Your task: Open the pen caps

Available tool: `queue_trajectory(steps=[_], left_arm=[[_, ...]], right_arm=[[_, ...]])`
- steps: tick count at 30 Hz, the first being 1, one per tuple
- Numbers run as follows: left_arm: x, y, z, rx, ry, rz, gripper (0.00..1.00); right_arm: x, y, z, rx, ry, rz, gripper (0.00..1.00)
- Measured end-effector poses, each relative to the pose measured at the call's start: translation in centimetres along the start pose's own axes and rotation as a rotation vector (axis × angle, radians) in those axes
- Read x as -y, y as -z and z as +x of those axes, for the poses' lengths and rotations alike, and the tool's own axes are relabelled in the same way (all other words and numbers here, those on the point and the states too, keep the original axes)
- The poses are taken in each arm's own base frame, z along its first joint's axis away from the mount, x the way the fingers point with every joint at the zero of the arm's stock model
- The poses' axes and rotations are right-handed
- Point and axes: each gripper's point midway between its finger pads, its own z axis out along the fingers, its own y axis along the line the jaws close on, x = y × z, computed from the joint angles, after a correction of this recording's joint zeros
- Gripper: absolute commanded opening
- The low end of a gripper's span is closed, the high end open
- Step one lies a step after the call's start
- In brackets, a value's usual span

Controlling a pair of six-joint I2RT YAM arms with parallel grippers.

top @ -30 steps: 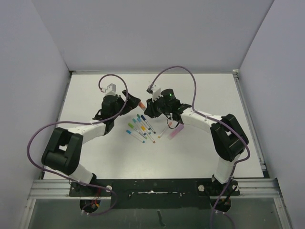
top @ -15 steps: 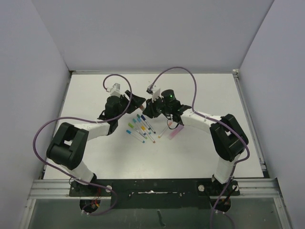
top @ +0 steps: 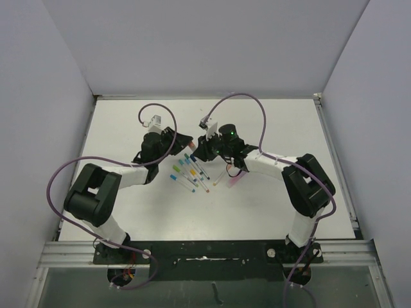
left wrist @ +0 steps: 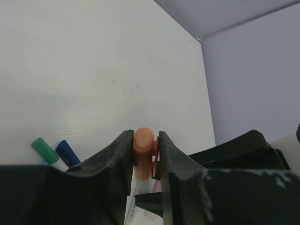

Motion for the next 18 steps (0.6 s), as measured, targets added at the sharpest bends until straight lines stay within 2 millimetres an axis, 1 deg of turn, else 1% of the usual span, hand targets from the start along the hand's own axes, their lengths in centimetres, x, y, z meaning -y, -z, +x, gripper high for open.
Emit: queue_trajectory(steps=[1, 2, 4, 8, 15, 18], left_arm=[[0.03, -0.02, -0.02, 0.001, 0.0, 0.002, 0.0], [0.09, -0.02, -0.04, 0.002, 0.001, 0.004, 0.0], [0.37, 0.01, 0.08, -0.006, 0.007, 0.016, 0.0], [0.73, 0.07, 0.31, -0.019, 0.018, 0.031, 0.0], [0.96, 0.14, 0.57, -0.034, 0.029, 0.041, 0.0], [1.03, 0.16, 0.63, -0.038, 0.034, 0.043, 0.0]], right_arm=[[0.0, 0.02, -0.05, 0.002, 0.0, 0.001, 0.46], [-0.02, 0.08, -0.11, 0.003, -0.003, 0.002, 0.56], [-0.07, 0.24, -0.32, 0.009, -0.007, 0.005, 0.64], [-0.05, 0.3, -0.58, 0.016, -0.001, 0.006, 0.64], [-0.06, 0.31, -0.51, 0.012, -0.002, 0.006, 0.52], [-0.07, 0.31, -0.57, 0.013, -0.001, 0.006, 0.5]])
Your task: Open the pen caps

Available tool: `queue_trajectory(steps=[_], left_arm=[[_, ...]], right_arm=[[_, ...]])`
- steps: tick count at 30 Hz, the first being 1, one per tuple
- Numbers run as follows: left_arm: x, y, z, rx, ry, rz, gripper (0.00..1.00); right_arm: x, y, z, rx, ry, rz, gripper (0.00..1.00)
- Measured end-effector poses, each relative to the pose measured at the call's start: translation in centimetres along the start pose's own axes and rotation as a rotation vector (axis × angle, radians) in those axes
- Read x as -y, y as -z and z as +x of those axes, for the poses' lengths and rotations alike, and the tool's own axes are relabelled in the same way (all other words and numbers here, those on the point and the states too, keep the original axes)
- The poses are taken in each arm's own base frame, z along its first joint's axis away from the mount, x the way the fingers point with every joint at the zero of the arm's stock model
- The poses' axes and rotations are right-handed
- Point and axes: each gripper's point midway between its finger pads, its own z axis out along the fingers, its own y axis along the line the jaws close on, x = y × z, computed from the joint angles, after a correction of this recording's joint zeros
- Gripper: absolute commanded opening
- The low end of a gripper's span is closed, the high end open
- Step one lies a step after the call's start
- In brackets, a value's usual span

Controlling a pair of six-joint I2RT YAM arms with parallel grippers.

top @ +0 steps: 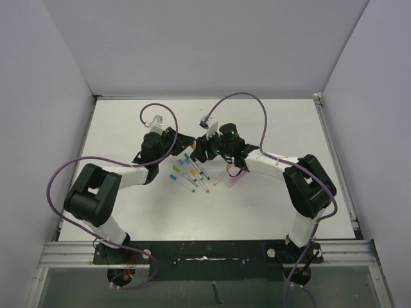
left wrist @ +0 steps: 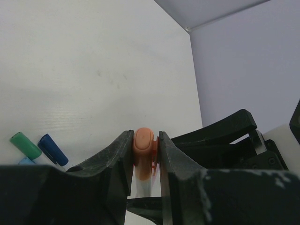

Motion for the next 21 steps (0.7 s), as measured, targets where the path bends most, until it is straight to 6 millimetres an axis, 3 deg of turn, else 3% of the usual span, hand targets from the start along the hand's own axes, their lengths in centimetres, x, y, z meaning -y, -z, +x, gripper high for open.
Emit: queue_trajectory(steps=[14, 16, 19, 21], left_arm=[[0.3, 0.03, 0.18, -0.012, 0.016, 0.011, 0.0], [0.35, 0.04, 0.12, -0.01, 0.015, 0.013, 0.0], [0.43, 0.03, 0.09, -0.009, 0.015, 0.015, 0.0], [0.39, 0.02, 0.05, -0.007, 0.013, 0.014, 0.0]], right_arm=[[-0.05, -0.29, -0.62, 0.01, 0.006, -0.007, 0.28], [-0.02, -0.29, -0.63, 0.01, 0.006, -0.006, 0.21], [-0.12, -0.32, -0.6, 0.009, 0.005, -0.012, 0.01], [-0.1, -0.4, -0.54, 0.008, 0.003, -0.012, 0.0]])
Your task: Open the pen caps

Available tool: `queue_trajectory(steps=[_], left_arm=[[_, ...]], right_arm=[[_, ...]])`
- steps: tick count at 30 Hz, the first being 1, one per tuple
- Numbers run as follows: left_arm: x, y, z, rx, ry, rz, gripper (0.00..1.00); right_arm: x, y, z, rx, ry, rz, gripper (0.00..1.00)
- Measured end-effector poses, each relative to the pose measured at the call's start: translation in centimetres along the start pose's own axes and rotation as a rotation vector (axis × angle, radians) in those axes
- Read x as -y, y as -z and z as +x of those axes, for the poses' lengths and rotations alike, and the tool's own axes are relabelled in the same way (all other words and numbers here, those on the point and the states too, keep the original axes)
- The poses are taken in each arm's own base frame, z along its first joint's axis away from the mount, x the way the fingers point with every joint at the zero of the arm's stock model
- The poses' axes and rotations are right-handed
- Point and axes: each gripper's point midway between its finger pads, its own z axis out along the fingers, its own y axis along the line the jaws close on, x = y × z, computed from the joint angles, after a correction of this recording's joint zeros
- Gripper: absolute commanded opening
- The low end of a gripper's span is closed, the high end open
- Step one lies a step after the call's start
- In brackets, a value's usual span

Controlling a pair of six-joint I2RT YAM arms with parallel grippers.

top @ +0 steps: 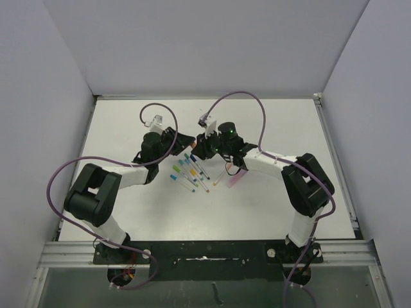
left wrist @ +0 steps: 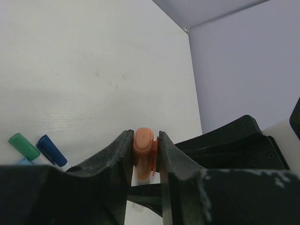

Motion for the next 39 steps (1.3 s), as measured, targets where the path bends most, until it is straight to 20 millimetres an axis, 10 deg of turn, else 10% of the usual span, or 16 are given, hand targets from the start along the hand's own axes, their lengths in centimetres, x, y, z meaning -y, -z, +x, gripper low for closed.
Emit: queue_trajectory(steps=[12, 17, 19, 32, 39], left_arm=[[0.4, 0.1, -3.3, -0.028, -0.003, 0.035, 0.0], [-2.2, 0.6, -14.3, 0.267, -0.02, -0.037, 0.0], [-3.1, 0.9, -15.9, 0.321, -0.019, -0.062, 0.0], [-10.8, 0.0, -10.6, 0.13, 0.03, -0.263, 0.0], [-15.5, 1.1, -10.4, 0.108, 0.07, -0.367, 0.08]], right_arm=[[0.2, 0.1, -2.0, 0.083, 0.02, -0.012, 0.0], [1.5, 2.4, 2.6, -0.058, -0.054, 0.024, 0.0], [2.2, 2.8, 3.4, -0.087, -0.076, 0.042, 0.0], [12.4, 1.9, -0.2, -0.079, -0.113, 0.284, 0.0], [16.9, -0.3, 2.2, -0.146, -0.16, 0.358, 0.0]])
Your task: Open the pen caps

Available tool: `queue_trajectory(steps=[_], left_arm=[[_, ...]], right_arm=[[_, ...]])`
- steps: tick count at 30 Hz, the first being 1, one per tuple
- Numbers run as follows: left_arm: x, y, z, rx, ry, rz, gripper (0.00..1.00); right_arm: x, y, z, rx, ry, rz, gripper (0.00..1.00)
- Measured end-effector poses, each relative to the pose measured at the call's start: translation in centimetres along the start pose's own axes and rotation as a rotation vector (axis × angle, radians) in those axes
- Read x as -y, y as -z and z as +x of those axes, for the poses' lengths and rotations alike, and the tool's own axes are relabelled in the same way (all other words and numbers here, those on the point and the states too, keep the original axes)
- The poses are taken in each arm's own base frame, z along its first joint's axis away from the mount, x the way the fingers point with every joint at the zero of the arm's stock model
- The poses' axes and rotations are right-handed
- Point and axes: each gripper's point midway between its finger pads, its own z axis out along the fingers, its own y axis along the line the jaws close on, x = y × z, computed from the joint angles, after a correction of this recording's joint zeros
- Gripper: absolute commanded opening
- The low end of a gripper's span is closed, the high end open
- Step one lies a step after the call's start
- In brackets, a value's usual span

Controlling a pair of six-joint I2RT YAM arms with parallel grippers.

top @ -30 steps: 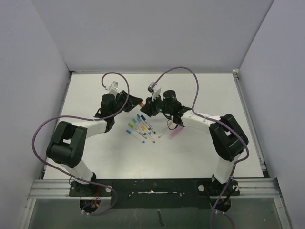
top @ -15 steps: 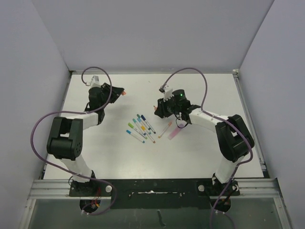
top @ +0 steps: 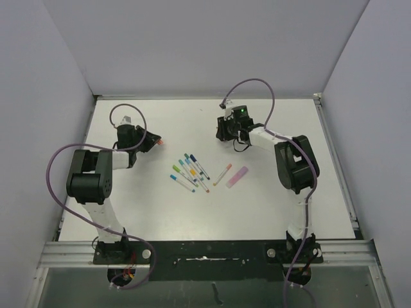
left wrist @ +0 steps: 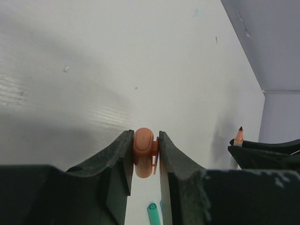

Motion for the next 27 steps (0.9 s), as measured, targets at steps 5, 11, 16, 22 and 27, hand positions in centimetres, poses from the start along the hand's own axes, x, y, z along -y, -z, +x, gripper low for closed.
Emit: queue_trajectory(steps=[5, 11, 16, 22, 27], left_arm=[[-2.3, -0.5, 0.6, -0.029, 0.023, -0.053, 0.15], [-3.2, -0.4, 1.1, -0.053, 0.029, -0.082, 0.25], [-3.7, -0.3, 0.9, -0.053, 0.03, -0.094, 0.34], [-3.9, -0.1, 0.5, -0.048, 0.035, -0.092, 0.42], [-4.4, 1.0, 0.5, -0.042, 0.045, -0.098, 0.46]], right_arm=[[1.1, -1.6, 1.8, -0.059, -0.019, 0.018, 0.0], [1.8, -1.9, 1.4, -0.06, -0.033, 0.029, 0.01], [2.9, -2.8, 0.7, -0.046, -0.05, 0.044, 0.03], [3.6, -3.9, 0.5, -0.042, -0.07, 0.059, 0.04], [2.8, -5.0, -0.1, -0.035, -0.054, 0.064, 0.06]])
